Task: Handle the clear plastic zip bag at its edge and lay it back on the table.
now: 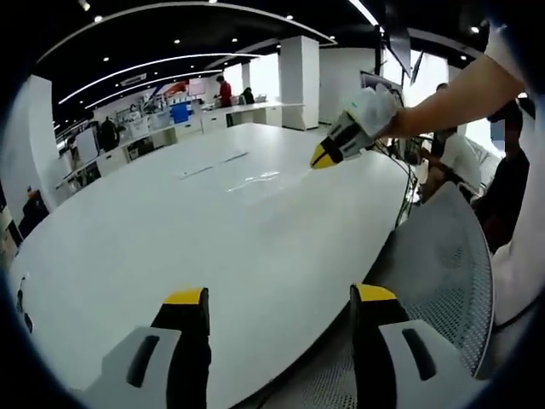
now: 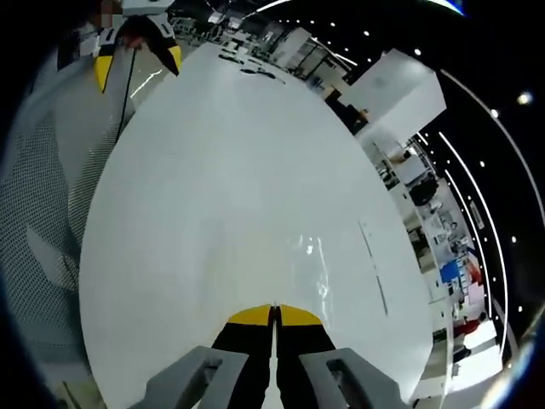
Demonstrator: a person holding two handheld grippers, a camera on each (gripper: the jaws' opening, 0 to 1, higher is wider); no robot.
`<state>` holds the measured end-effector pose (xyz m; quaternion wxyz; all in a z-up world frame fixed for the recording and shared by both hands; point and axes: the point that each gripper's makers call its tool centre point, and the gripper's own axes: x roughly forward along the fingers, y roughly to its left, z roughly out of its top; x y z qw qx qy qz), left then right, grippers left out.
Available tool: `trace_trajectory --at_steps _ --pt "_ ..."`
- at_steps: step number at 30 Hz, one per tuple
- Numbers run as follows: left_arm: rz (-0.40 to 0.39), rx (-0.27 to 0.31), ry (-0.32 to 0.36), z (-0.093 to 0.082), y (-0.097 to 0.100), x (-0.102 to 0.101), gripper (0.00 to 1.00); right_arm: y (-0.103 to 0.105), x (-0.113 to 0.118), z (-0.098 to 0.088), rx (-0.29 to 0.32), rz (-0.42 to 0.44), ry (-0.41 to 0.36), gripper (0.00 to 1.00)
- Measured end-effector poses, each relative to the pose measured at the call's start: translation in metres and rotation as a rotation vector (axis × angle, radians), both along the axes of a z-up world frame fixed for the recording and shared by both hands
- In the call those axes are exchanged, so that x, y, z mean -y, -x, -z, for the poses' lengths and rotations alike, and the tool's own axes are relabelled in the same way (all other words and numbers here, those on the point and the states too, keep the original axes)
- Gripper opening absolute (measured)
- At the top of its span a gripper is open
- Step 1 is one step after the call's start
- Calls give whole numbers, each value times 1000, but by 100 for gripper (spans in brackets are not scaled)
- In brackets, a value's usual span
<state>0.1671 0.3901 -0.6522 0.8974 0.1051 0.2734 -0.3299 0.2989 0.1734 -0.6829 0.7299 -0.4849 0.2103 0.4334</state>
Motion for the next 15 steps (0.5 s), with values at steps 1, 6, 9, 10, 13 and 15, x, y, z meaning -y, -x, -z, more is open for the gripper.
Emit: trace_trajectory --at_steps 1,6,9,10,13,15 --pt "7 6 -4 -1 -2 0 65 1 0 -1 2 -4 1 0" --pt "57 37 -25 -12 -14 6 63 11 -3 -11 2 -13 -4 0" --pt "87 48 -34 -21 -21 13 62 16 -5 -15 5 -22 -3 0" --pt "95 50 -36 -22 -22 15 61 18 -5 -17 4 -23 -5 0" --pt "138 58 -53 -28 -26 24 59 24 -6 -21 4 -30 -9 0" --pt "171 61 -78 -29 -28 30 58 28 -8 -24 4 -33 -8 0"
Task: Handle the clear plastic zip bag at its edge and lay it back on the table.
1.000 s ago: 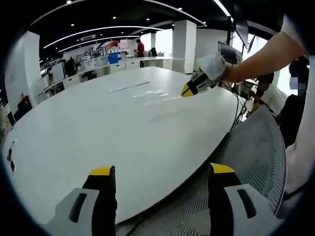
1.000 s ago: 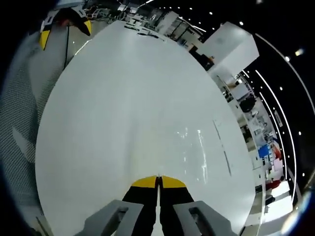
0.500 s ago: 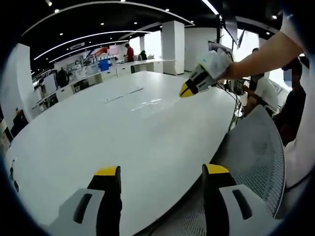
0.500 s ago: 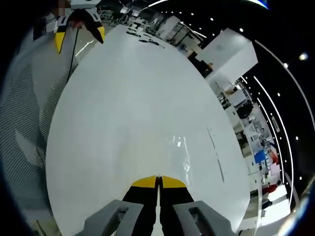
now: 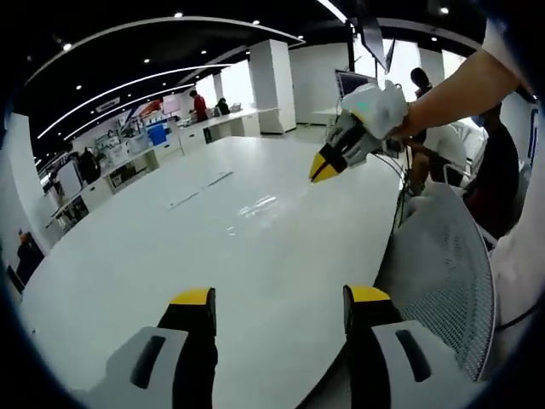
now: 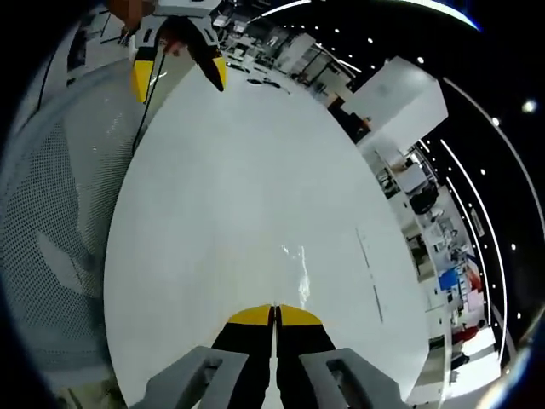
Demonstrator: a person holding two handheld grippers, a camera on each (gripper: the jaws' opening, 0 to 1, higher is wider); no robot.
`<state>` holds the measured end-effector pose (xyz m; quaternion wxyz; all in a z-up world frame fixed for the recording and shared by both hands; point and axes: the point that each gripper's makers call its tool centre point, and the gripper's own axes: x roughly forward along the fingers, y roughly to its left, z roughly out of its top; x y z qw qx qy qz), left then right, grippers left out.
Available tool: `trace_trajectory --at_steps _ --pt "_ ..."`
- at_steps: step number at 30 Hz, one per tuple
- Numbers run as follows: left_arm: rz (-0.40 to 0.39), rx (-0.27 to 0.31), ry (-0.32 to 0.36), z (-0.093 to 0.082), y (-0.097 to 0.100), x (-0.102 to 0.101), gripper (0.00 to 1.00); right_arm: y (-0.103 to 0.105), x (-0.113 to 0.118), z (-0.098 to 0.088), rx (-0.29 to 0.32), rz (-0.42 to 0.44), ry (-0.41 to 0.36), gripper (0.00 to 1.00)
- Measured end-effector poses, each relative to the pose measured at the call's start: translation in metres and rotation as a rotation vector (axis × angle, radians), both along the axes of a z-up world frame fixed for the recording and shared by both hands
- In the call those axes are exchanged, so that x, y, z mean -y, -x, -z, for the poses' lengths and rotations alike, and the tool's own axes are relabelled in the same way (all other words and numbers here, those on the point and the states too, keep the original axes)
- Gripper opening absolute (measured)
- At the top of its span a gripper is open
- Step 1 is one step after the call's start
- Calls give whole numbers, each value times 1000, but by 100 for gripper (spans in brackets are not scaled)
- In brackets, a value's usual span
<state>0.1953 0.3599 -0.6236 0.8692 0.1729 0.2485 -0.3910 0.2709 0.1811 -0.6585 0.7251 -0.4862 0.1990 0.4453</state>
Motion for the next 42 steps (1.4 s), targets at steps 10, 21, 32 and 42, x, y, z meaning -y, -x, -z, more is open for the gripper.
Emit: trace_trajectory --at_steps 10,21,32,42 --pt "123 26 -95 -9 -17 15 52 20 -1 -16 9 -34 2 0" --pt "244 56 -176 -21 -31 23 40 35 -2 -33 16 -66 -8 0" --pt "349 49 -224 -30 -41 28 31 42 -11 -45 22 -85 -24 0" --pt "453 21 -256 -34 -40 32 22 45 -27 -62 39 -122 -29 0"
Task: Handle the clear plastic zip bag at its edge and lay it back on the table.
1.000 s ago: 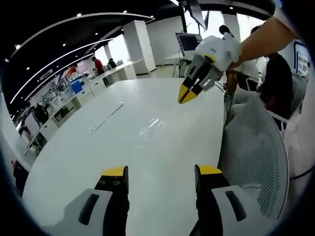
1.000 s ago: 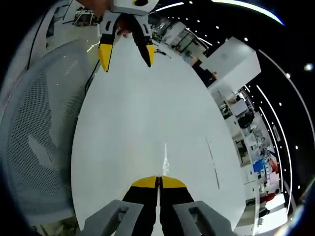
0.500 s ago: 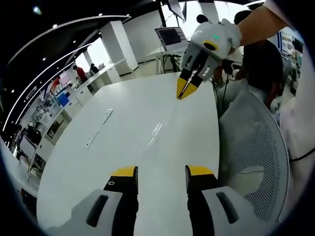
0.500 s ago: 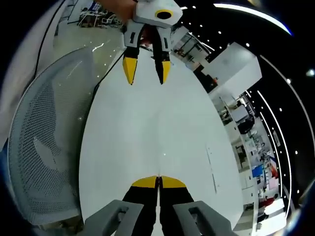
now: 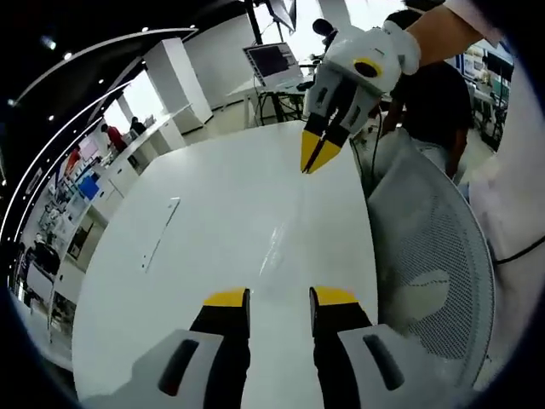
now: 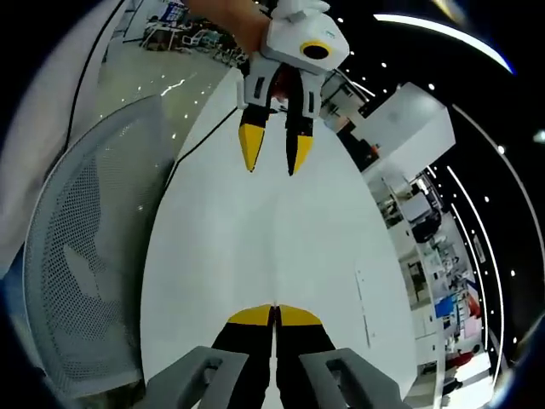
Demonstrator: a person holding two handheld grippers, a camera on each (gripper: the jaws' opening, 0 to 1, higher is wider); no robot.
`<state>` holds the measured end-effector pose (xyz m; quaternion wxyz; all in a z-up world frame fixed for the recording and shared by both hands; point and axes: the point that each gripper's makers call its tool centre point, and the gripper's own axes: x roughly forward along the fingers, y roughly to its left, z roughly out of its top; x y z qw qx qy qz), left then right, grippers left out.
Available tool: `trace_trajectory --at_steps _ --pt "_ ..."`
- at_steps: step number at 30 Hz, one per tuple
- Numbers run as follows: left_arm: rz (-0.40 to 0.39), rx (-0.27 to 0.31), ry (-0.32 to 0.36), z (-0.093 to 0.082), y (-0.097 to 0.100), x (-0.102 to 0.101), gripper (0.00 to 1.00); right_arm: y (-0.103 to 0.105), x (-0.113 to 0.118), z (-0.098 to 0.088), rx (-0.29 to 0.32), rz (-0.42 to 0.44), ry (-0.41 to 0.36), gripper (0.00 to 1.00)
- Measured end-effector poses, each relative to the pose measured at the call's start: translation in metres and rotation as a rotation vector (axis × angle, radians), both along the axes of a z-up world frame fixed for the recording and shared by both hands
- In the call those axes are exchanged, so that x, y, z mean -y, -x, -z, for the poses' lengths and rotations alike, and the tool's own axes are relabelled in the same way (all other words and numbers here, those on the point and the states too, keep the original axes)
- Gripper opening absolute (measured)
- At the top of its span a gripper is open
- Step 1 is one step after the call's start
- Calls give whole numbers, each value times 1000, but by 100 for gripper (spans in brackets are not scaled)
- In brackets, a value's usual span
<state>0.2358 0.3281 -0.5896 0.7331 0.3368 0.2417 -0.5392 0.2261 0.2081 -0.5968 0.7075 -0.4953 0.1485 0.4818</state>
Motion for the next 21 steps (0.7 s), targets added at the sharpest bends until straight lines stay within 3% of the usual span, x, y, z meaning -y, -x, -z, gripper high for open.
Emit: trace_trajectory --at_steps 21 --pt "83 -65 -49 -7 0 1 10 7 -9 -32 31 -55 -9 0"
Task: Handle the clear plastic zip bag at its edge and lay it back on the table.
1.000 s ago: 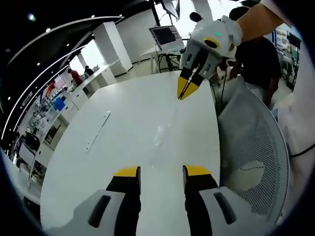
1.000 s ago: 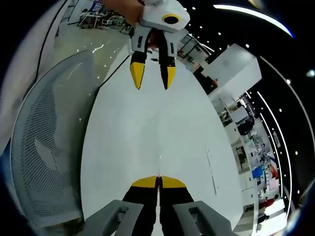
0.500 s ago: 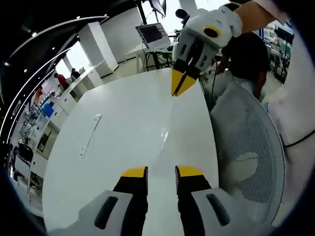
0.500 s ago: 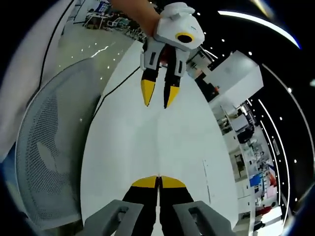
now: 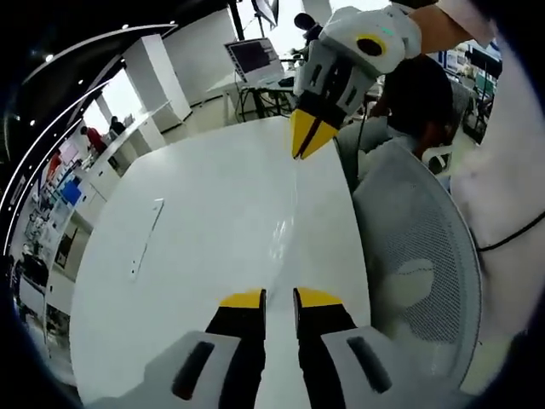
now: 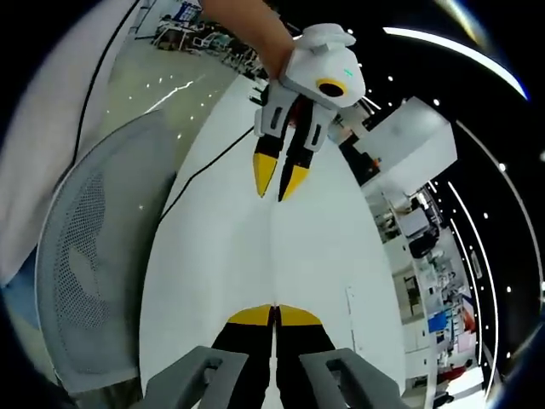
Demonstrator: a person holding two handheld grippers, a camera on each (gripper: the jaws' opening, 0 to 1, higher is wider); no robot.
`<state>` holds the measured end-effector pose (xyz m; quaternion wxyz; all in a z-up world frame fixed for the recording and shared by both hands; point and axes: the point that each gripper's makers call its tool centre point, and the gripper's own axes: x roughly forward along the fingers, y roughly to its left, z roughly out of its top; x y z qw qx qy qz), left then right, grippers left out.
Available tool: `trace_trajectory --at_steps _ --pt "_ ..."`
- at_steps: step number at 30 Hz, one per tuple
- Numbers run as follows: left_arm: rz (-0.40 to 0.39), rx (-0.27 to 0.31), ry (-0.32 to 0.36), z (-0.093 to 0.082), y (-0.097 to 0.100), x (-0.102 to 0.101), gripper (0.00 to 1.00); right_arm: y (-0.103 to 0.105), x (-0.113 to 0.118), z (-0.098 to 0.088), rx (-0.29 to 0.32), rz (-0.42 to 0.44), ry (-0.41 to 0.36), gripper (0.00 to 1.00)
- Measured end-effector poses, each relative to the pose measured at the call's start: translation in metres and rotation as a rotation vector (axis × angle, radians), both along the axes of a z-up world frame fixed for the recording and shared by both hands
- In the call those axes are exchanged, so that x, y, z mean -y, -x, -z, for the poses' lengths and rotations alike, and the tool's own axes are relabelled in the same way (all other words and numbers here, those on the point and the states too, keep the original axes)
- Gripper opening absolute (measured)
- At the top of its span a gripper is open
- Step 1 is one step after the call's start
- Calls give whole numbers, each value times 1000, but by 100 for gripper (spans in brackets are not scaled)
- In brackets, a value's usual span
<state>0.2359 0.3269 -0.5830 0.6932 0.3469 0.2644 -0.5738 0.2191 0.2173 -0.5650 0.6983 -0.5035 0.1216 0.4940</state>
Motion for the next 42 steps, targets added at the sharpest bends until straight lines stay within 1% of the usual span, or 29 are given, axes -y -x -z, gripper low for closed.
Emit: trace_trajectory --at_steps 2,4,6,8,13,21,26,29,32,37,42 --pt "13 -7 -10 0 3 0 9 0 0 -3 1 -3 -2 0" --pt "20 -5 -14 -2 1 1 9 0 1 -6 3 -5 -2 0" --pt "29 -10 -19 -1 0 2 7 1 0 -8 2 -5 -9 0" --pt "41 -17 -28 -1 3 1 5 2 0 -9 3 -9 -11 0" --pt "47 -9 -51 0 1 -2 7 4 0 -14 11 -14 -9 0" --pt "52 -3 -71 -3 4 -3 7 6 0 -22 31 -26 -4 0" --pt "69 -15 -86 -2 7 -4 4 9 -1 -22 31 -28 1 0" --pt "87 -33 -99 0 10 -3 2 10 -2 -23 28 -27 0 0" --pt "96 -30 -110 1 9 -3 3 10 -2 -24 27 -24 -2 0" --pt "103 -40 -117 1 13 -1 1 10 -3 -26 25 -20 -5 0" --pt "109 -62 -125 2 14 0 0 10 -3 -25 22 -14 -1 0"
